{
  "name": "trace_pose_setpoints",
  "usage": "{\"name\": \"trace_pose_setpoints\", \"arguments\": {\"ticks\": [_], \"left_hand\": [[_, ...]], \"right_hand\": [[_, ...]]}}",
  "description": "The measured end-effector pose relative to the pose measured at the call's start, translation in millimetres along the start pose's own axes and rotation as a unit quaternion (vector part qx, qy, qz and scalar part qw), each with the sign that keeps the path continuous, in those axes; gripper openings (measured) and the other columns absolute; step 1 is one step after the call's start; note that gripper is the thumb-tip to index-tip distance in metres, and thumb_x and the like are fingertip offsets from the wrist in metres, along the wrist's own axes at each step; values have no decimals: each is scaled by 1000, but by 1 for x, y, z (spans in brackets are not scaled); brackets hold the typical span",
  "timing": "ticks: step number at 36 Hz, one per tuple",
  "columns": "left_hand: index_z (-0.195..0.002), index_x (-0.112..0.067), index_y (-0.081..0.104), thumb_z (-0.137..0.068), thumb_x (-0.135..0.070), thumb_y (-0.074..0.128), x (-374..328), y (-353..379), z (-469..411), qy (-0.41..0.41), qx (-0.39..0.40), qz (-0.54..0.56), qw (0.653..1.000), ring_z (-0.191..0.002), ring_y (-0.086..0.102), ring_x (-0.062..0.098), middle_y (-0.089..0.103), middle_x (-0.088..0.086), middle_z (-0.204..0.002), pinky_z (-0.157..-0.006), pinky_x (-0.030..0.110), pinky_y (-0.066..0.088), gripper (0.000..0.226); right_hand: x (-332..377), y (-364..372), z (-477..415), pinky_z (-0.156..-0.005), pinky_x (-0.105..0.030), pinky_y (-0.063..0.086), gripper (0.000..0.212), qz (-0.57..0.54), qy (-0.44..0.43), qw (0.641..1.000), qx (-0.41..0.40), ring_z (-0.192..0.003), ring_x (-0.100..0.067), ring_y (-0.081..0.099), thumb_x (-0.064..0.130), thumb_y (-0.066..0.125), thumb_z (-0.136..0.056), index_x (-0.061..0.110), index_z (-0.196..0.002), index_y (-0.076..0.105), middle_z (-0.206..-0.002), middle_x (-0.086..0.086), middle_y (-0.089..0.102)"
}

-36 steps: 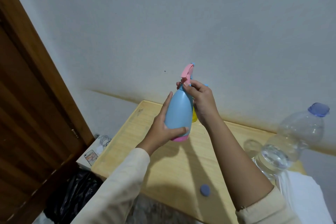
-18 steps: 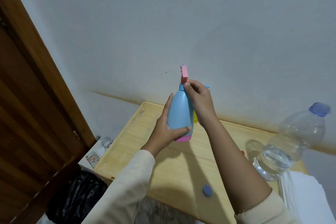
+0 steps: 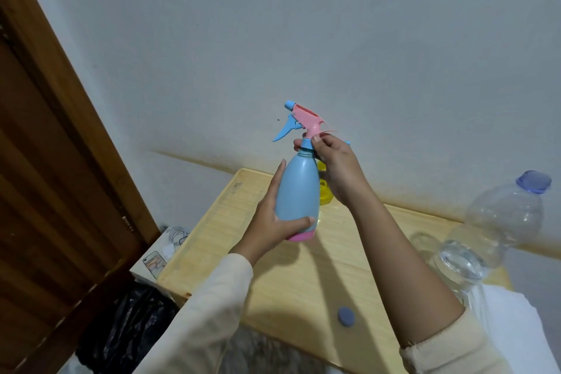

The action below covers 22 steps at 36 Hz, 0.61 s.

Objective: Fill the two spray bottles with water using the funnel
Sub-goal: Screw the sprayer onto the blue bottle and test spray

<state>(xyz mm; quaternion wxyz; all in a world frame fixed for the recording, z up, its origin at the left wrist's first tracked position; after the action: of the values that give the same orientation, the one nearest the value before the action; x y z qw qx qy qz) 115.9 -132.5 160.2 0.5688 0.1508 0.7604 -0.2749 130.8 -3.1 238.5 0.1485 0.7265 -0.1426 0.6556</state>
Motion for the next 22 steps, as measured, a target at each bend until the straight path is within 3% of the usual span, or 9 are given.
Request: {"name": "trace_pose_setpoints", "arguments": {"ticks": [7,13,15,17,19,22], "left_hand": [[-145,-53,11,-65,-31,78,-5,2,-3,8,-16,-18,1000,-107,51,-5,35,-37,-127,-81,17,51,107],[-143,-56,10,-62,-35,78,-5,2,-3,14,-26,-34,999,-113,49,-1,36,-34,-129,-88,25,51,107],[-143,-56,11,-62,-33,78,-6,3,-4,16,-26,-38,999,-114,50,-1,38,-32,-132,-90,27,51,108],[-145,-52,12,-61,-29,79,-7,5,-5,20,-25,-41,999,-117,50,2,41,-26,-135,-93,31,51,109],[-146,-50,13,-61,-28,79,-7,5,-6,23,-26,-40,999,-117,50,3,42,-26,-135,-94,33,51,110],[-145,-51,14,-58,-33,79,-5,2,-6,25,-41,-33,998,-110,52,-3,41,-34,-128,-89,27,52,110]], "right_hand": [[-4,1,4,-91,-36,50,22,0,-13,1000,-19,-102,-11,65,30,55,-93,14,-107,62,-105,4,72],[-3,-2,6,-67,-12,46,25,19,-70,994,-79,-71,8,59,21,71,-82,7,-102,65,-83,6,65],[-5,-2,8,-63,-9,46,34,-6,-69,992,-101,-70,8,60,20,76,-77,7,-105,62,-87,5,65],[-9,-1,9,-64,-14,46,45,4,-57,991,-122,-80,-2,62,28,79,-74,8,-108,56,-95,1,64],[-12,3,10,-67,-18,44,46,23,-34,992,-117,-89,-9,61,38,71,-79,12,-112,54,-103,-1,62],[-14,7,13,-69,-21,45,28,-14,-1,997,-76,-81,-5,58,42,46,-95,19,-102,59,-92,4,61]]}}
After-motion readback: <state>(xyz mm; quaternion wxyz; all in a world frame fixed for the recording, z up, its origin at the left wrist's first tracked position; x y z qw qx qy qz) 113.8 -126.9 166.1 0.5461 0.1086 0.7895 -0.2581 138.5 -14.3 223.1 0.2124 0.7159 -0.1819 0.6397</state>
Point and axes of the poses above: each hand's wrist, its own z-axis away from the middle knuckle, its own y-axis out of the palm, x = y × z, the point moved 6 cm from there along -z, towards the middle knuckle
